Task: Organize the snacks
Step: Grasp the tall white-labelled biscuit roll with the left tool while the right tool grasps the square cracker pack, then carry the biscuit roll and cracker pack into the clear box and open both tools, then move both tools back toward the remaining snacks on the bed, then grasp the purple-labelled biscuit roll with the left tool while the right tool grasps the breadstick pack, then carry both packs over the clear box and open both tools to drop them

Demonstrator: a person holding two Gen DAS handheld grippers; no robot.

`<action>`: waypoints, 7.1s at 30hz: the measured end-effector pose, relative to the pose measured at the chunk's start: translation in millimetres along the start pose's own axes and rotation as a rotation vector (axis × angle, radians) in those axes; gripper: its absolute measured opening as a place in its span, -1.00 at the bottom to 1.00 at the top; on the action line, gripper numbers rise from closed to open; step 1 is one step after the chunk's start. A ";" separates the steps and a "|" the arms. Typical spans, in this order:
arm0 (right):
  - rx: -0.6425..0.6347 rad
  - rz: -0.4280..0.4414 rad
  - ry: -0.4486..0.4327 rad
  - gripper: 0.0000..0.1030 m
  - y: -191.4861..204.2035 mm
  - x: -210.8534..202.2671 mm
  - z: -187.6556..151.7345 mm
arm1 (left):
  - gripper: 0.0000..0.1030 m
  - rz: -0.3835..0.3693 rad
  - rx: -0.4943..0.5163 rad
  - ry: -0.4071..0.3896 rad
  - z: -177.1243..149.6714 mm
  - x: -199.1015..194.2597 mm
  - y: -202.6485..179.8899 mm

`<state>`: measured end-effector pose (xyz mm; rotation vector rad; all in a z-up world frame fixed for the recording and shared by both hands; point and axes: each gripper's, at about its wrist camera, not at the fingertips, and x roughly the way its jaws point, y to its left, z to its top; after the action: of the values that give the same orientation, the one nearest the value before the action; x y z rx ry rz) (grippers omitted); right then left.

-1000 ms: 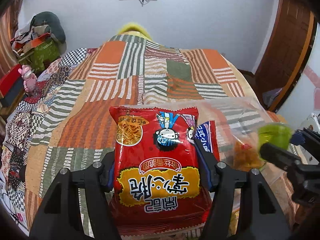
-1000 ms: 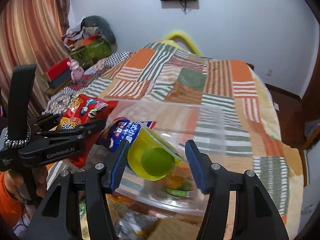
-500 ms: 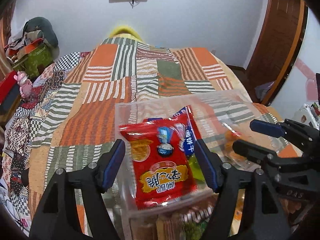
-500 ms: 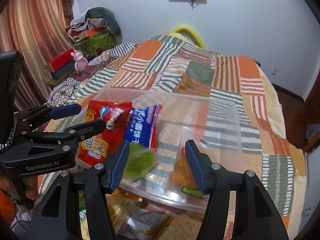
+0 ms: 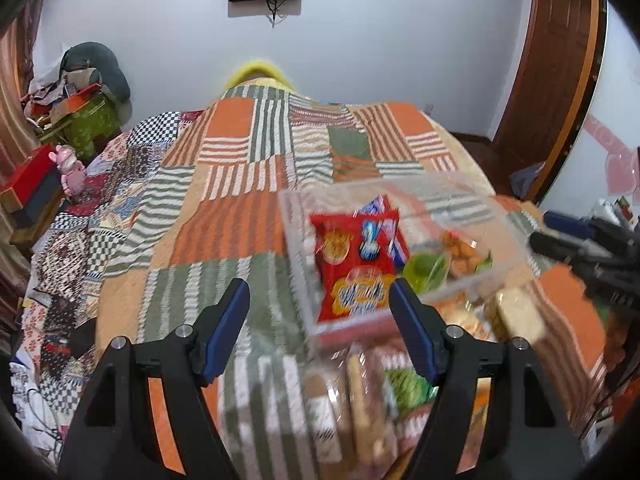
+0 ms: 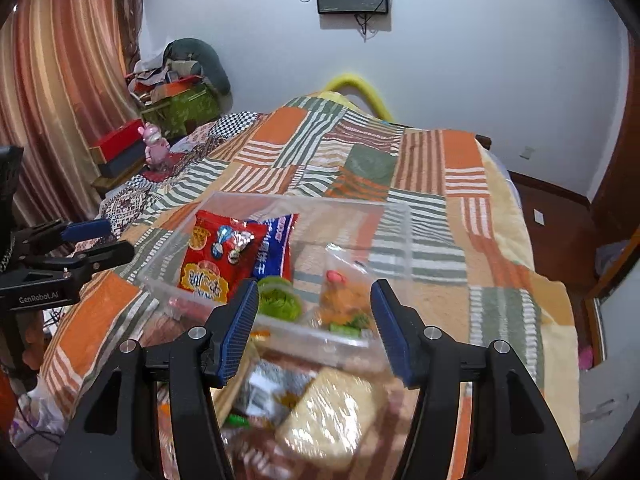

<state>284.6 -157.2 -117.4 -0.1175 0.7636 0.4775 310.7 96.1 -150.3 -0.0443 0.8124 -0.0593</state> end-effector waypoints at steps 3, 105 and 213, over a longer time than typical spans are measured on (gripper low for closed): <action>0.007 -0.009 0.009 0.09 -3.4 -5.3 -11.4 | 0.40 0.006 0.009 0.025 -18.6 -3.1 2.7; 0.036 -0.028 -0.014 0.02 -32.7 48.4 24.0 | -0.32 -0.205 -0.027 0.070 71.1 117.5 -91.5; 0.040 -0.004 -0.098 -0.61 -3.1 22.4 27.6 | -0.14 -0.143 0.026 -0.039 43.3 29.1 -56.8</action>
<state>317.5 -144.1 -113.1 -0.0583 0.6767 0.4609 360.1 38.1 -138.1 -0.0787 0.7686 -0.2031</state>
